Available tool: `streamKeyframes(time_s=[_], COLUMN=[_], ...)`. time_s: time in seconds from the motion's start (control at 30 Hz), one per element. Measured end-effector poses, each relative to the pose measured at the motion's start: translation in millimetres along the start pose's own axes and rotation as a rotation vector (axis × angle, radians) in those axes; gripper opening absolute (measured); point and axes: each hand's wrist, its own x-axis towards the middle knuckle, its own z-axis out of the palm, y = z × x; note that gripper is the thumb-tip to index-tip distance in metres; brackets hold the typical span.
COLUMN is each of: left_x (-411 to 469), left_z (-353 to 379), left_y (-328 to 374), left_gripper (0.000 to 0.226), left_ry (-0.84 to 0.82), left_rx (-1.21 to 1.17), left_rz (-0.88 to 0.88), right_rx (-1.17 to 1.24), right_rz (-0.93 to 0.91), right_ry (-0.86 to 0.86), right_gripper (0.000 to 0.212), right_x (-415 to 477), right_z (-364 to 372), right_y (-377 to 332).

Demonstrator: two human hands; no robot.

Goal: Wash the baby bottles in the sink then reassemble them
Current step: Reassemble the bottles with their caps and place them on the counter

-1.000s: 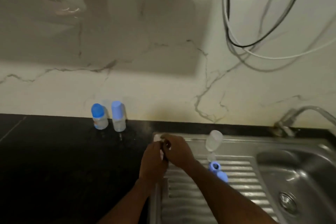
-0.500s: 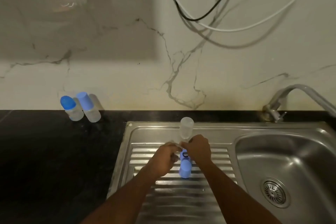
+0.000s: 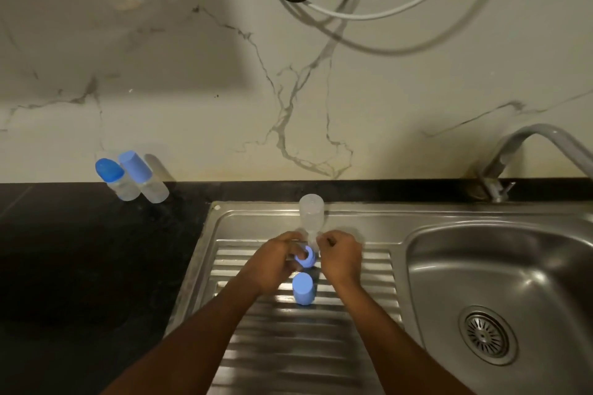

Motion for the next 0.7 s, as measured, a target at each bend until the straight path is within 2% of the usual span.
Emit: streamKeyframes(time_s=[0.1,0.17,0.23,0.3,0.4,0.53,0.63,0.7], left_x=[-11.9,-24.3,-36.3,-49.6,-66.3,-89.8,-109.3,-120.8], left_z=[-9.4,-22.8,-41.2,-60.2,-85.2,-105.1,-118.2,-123.9], left_y=[4.9,15.8,29.4,38.9,58.1,65.0,57.1,48.8], left_gripper=[0.029,0.02,0.017,0.013,0.019,0.041,0.039,0.036], left_ry=[0.176,0.338,0.431,0.437,0.363,0.224,0.184,0.15], left_rx=[-0.219,-0.405,-0.602,-0.826,-1.088,-1.057,-1.081,-1.08], left_rz=[-0.122,-0.211,-0.265,-0.252,-0.208,-0.149,-0.184,-0.193], right_rx=[0.174,0.419,0.701,0.762,0.49,0.115,-0.236,-0.249], right_rz=[-0.033,0.051,0.161,0.127,-0.06,-0.304,-0.396,-0.384], right_ry=[0.019,-0.012,-0.12,-0.263,-0.381,-0.475,-0.317,-0.242], right_gripper=[0.014,0.008,0.003,0.005,0.01,0.014,0.016,0.017], right_x=[-11.8,-20.5,-29.6,-44.5,-70.4,-99.8,-123.1,-140.2], right_z=[-10.8,-22.1,-37.6,-50.9,-59.1,-56.1,-42.4,-34.7], right_y=[2.7,-4.8,-20.5,-43.2,-81.4,-124.3,-143.2,-151.4])
